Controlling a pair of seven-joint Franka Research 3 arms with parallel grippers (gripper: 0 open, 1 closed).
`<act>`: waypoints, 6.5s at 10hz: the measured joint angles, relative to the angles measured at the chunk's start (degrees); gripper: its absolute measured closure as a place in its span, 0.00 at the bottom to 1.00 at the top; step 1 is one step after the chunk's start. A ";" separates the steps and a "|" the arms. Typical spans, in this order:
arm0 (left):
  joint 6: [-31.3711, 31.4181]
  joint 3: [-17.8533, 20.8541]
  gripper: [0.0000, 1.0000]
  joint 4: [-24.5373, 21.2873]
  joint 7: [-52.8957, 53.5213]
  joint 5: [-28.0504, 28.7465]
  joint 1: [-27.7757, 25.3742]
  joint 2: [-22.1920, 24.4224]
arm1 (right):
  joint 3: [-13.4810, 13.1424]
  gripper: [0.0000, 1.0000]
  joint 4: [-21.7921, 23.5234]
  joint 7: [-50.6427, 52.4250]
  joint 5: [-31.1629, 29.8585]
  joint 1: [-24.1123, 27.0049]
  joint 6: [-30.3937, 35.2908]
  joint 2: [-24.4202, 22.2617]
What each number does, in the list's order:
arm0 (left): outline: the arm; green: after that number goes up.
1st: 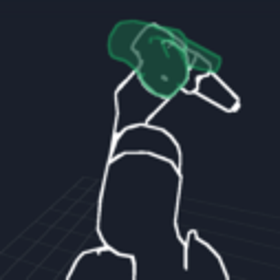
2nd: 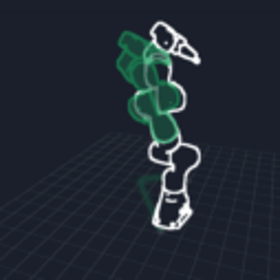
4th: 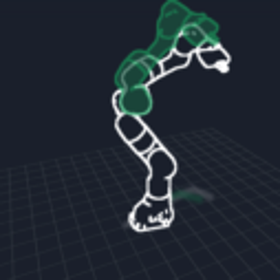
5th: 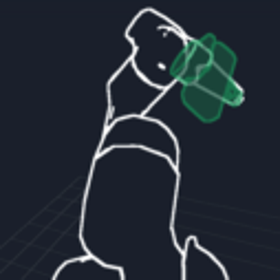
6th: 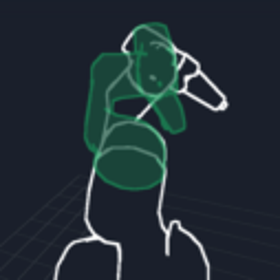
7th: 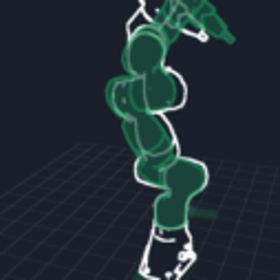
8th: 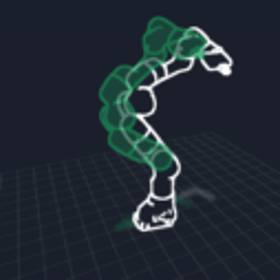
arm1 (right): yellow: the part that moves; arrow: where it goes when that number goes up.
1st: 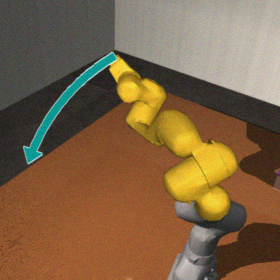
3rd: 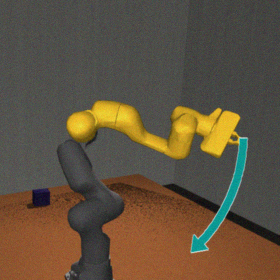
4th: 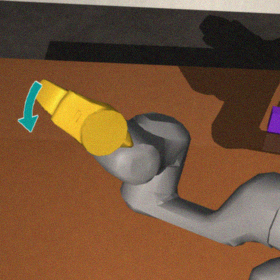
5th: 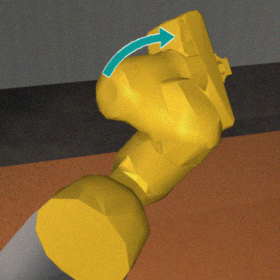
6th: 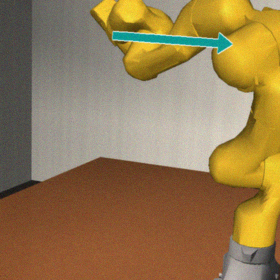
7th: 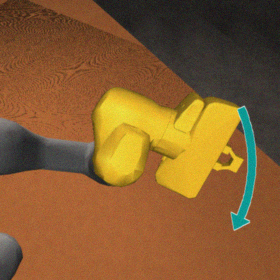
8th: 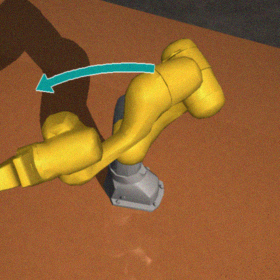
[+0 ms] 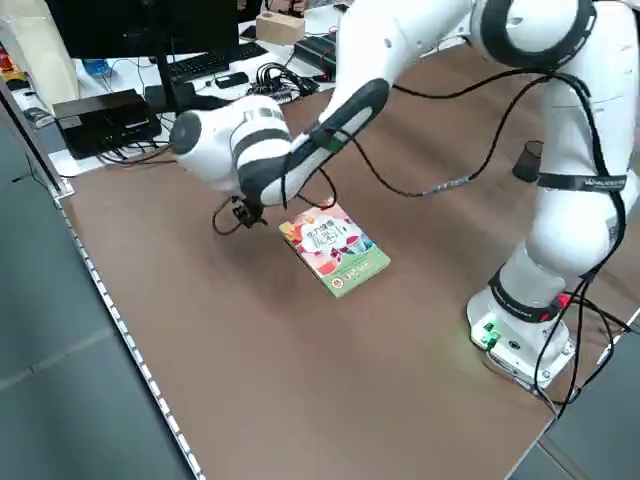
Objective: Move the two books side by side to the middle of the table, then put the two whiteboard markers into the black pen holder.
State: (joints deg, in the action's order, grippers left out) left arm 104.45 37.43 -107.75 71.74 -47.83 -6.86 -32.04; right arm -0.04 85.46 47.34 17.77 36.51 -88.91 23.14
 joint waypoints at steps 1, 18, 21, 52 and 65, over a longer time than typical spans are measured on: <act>-0.04 -0.08 0.01 0.94 1.69 -1.98 -0.62 -2.50 | 0.02 0.00 0.49 6.97 2.58 2.77 0.61 4.04; -5.97 -13.85 0.04 3.14 10.38 -5.22 -10.62 -9.72 | 0.77 0.02 -0.90 26.15 17.98 12.53 10.84 30.77; -5.96 -14.21 0.49 3.32 13.56 -5.23 -11.15 -10.20 | 0.77 0.15 -0.72 25.99 17.73 10.87 11.03 31.13; -14.23 -39.53 0.82 28.70 -33.89 -20.68 0.13 -11.60 | 0.06 0.84 -16.10 -40.39 41.64 -20.01 33.31 4.16; 11.21 -50.79 0.82 30.80 -29.04 -33.14 13.86 -26.43 | -1.72 0.84 -13.20 -47.96 47.21 -53.14 -23.86 18.22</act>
State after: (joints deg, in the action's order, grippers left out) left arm 115.66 -13.36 -76.95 42.71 -80.97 6.99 -58.47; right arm -1.76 72.26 -0.63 64.98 -16.62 -112.77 41.36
